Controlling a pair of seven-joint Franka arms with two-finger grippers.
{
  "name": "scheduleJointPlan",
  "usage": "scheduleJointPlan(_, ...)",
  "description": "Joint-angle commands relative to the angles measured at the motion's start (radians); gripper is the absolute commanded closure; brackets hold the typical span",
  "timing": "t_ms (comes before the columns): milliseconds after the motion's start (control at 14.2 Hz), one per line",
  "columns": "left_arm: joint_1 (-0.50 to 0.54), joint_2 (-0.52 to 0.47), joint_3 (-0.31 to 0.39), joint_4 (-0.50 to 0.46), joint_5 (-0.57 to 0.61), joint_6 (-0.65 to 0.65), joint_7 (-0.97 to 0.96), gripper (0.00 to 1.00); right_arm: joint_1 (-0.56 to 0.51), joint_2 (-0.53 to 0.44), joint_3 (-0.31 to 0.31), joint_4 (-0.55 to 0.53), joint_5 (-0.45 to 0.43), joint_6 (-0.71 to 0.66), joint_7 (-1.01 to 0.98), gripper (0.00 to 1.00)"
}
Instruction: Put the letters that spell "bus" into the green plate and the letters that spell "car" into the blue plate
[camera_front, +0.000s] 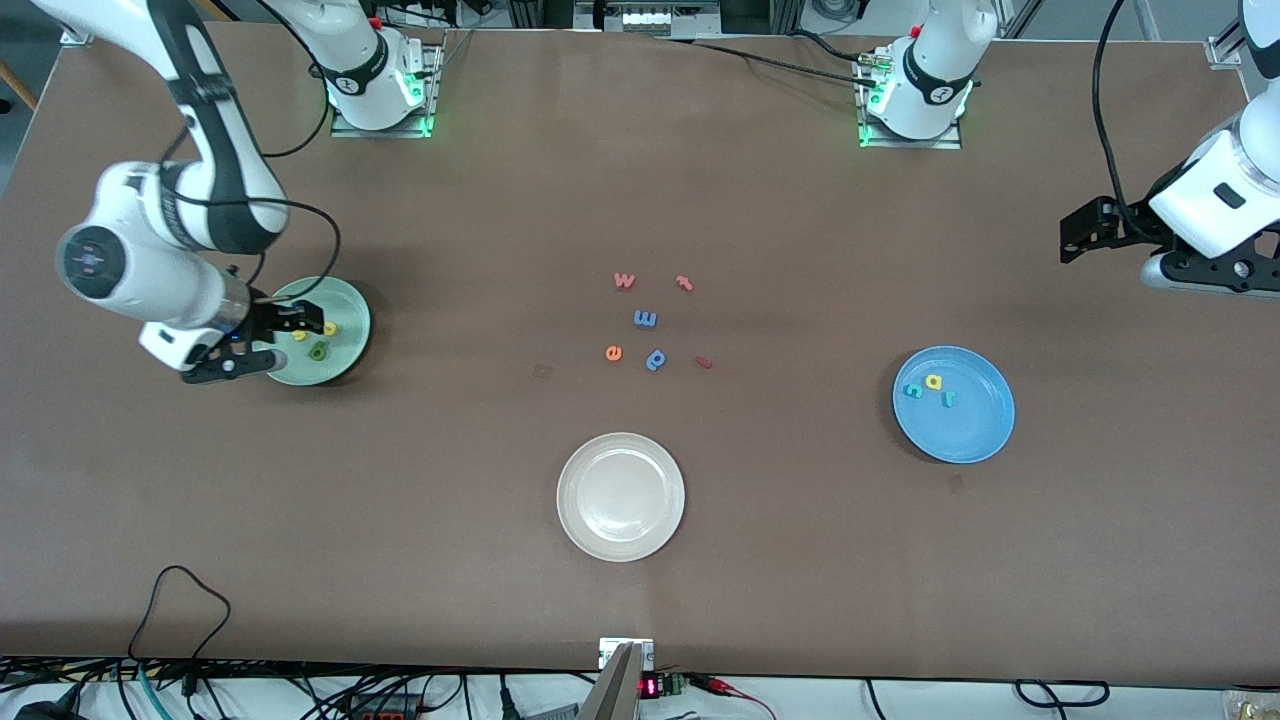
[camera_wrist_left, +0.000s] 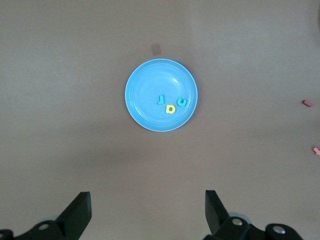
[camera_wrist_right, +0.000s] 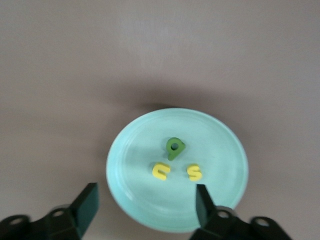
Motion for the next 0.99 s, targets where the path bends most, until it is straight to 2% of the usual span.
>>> scheduleJointPlan(0,-0.002,-0.012,0.0,0.0,0.015,-0.011,-0.012,0.0,-0.003,-0.074,0.007,0.168,0.003,-0.208,0.0,0.0)
scheduleJointPlan(283,-0.002,-0.009,0.0,0.0,0.017,0.005,-0.012,0.0,-0.003,-0.177,-0.011,0.254,-0.002,-0.342,-0.014,0.0)
scheduleJointPlan(494,-0.001,-0.01,0.0,0.0,0.015,0.005,0.006,0.0,-0.005,-0.183,-0.031,0.39,0.009,-0.458,-0.014,0.0)
scheduleJointPlan(918,-0.001,-0.015,-0.001,0.0,0.015,-0.003,0.004,0.0,0.037,-0.201,-0.071,0.395,0.0,-0.528,-0.012,0.0)
